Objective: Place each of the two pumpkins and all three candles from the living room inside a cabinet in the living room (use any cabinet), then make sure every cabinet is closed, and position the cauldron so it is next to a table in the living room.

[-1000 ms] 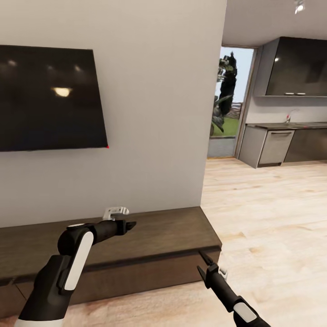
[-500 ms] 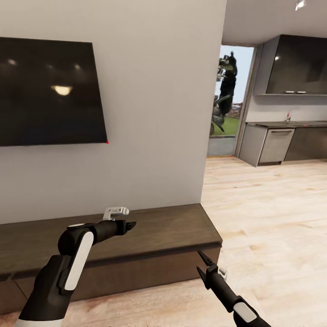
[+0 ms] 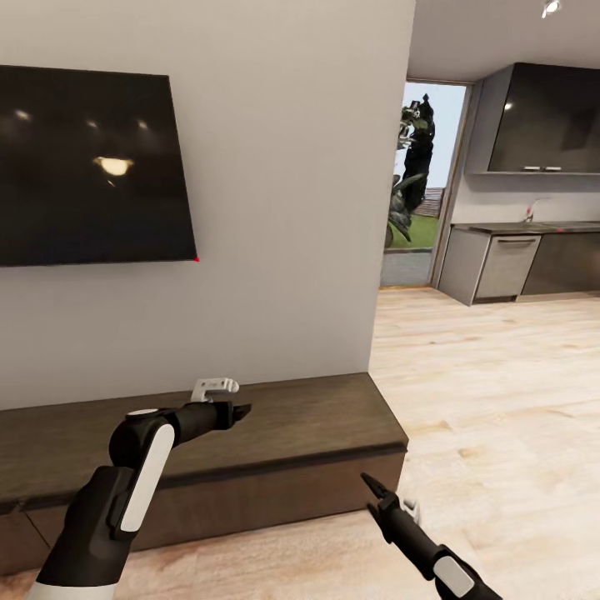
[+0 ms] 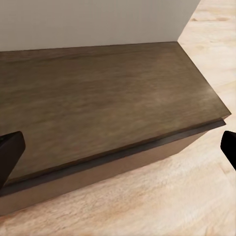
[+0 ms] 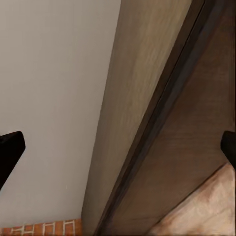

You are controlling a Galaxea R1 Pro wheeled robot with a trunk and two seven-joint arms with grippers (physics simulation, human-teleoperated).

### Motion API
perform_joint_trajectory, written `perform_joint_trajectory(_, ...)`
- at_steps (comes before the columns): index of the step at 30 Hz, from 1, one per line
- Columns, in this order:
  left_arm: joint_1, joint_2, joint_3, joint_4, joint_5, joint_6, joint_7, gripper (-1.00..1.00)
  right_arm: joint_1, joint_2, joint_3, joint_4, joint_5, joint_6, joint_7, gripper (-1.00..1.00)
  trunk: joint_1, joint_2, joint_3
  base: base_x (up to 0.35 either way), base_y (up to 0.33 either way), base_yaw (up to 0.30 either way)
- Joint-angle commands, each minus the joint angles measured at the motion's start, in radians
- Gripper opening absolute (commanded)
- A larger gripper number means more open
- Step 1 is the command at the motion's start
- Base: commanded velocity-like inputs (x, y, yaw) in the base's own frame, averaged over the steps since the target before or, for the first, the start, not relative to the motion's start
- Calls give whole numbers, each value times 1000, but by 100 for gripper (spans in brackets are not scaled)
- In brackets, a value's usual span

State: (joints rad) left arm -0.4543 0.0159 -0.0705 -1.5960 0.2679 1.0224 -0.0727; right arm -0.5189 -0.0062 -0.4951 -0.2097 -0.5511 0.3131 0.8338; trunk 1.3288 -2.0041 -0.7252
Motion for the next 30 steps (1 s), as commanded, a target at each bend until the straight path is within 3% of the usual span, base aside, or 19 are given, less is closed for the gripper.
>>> perform_joint_trajectory(1,-1,0,0,-1,-7,3,-7,100,-1,0,5,0,-4,9,-4,100,0,0,-1,0,0,0)
perform_joint_trajectory(9,-1,0,0,-1,-7,3,-7,100,-1,0,33,0,-4,9,-10,100,0,0,-1,0,0,0)
perform_joint_trajectory(19,2,5,-50,1,-9,2,-3,100,36,-4,-5,-11,-59,31,46,100,0,0,-1,0,0,0)
perform_joint_trajectory(20,2,5,-50,1,-9,2,-3,100,36,-2,-6,-11,-71,131,158,100,0,0,-1,0,0,0)
perform_joint_trajectory(30,2,6,-52,0,-9,2,-2,100,37,4,-14,-9,-87,114,177,100,0,0,-1,0,0,0)
